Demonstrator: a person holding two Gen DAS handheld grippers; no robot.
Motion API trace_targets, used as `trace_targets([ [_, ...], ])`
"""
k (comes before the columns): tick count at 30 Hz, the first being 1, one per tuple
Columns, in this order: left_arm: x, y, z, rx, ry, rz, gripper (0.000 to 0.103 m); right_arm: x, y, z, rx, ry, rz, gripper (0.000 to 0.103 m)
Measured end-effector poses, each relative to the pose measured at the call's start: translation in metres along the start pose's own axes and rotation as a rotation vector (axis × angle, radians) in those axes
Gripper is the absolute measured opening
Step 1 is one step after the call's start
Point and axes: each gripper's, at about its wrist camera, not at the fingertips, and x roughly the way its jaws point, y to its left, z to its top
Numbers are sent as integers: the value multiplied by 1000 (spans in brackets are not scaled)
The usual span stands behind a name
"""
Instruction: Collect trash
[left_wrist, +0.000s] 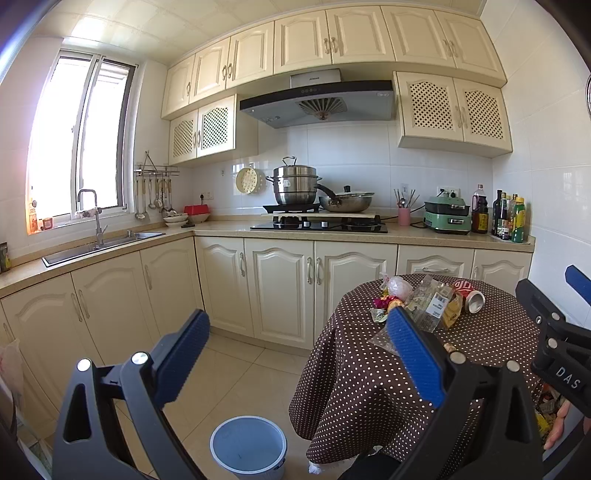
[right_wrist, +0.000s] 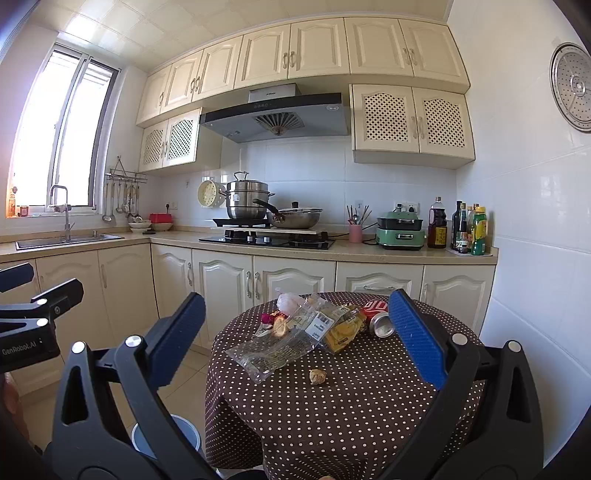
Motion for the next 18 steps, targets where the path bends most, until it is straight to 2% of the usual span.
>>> trace_targets([
  [18,1,2,-1,1,5,0,95,5,8,-1,-11,15,13,97],
])
